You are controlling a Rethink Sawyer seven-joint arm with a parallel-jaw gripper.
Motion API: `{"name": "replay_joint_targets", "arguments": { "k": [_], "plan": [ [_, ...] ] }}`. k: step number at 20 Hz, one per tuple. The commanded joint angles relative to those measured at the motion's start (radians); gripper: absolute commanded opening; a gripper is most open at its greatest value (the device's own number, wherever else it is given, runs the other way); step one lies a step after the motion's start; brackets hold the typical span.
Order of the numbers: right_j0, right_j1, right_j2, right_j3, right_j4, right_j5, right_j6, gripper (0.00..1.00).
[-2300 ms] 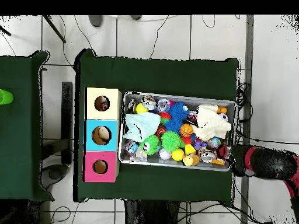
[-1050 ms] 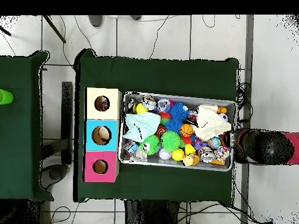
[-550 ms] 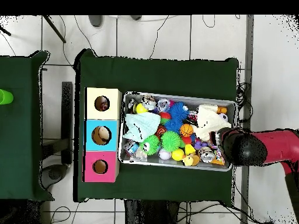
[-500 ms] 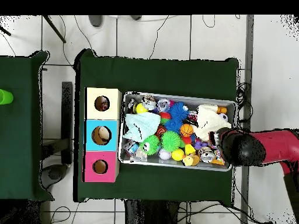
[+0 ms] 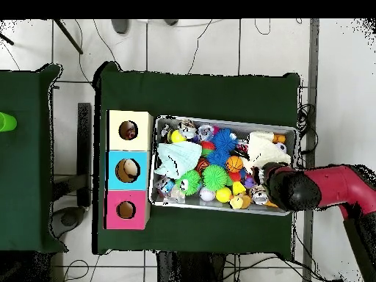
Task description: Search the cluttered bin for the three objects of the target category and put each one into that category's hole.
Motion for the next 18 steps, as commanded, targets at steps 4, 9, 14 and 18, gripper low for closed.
{"name": "replay_joint_targets", "arguments": {
  "k": [4,9,14,18],
  "plan": [
    [-0.056,0.117,-0.088,0.010,-0.050,-0.060,-0.246,1.00],
    [-0.070,0.110,-0.079,0.011,-0.041,-0.051,-0.259,1.00],
    [-0.083,0.076,-0.064,0.023,-0.024,-0.033,-0.268,1.00],
    [-0.086,0.039,-0.048,0.031,0.002,-0.005,-0.275,1.00]
  ]
}}
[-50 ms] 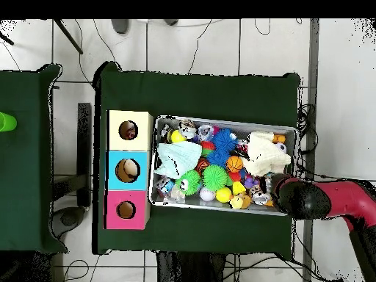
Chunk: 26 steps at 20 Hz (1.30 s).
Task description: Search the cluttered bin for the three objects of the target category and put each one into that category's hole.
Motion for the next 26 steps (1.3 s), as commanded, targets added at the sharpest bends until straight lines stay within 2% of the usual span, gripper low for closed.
{"name": "replay_joint_targets", "arguments": {
  "k": [1,5,11,19,26],
  "plan": [
    [-0.004,-0.040,-0.014,0.033,0.008,0.020,-0.276,1.00],
    [0.000,-0.056,-0.011,0.037,0.013,0.023,-0.274,1.00],
    [-0.005,-0.041,-0.018,0.043,-0.004,-0.006,-0.270,1.00],
    [-0.019,0.034,-0.047,0.055,-0.068,-0.097,-0.239,1.00],
    [-0.053,0.096,-0.044,0.050,-0.072,-0.151,-0.265,1.00]
  ]
}}
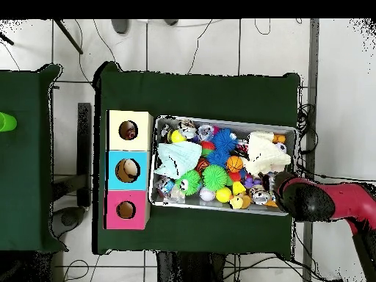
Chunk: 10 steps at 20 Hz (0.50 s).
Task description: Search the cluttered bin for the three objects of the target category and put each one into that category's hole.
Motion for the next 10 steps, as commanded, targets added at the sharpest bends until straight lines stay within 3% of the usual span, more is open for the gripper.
{"name": "replay_joint_targets", "arguments": {
  "k": [1,10],
  "plan": [
    [-0.042,0.094,-0.040,0.051,-0.070,-0.090,-0.273,1.00],
    [-0.069,0.094,-0.022,0.047,-0.045,-0.070,-0.322,1.00]
  ]
}}
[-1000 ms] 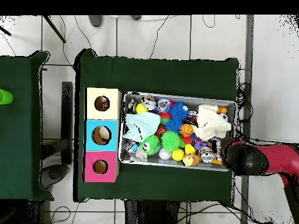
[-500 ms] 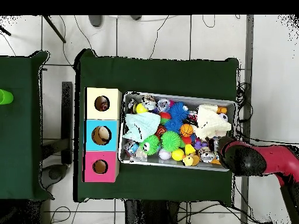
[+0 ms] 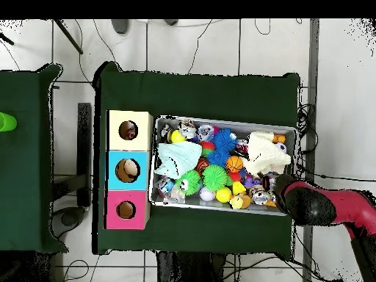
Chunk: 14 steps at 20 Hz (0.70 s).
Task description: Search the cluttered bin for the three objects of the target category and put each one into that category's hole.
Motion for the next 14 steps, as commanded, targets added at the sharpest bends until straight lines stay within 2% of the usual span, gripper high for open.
{"name": "replay_joint_targets", "arguments": {
  "k": [1,14],
  "plan": [
    [-0.021,0.026,-0.018,0.046,-0.039,0.000,-0.327,1.00],
    [-0.040,-0.021,0.007,0.066,-0.004,0.053,-0.357,1.00]
  ]
}}
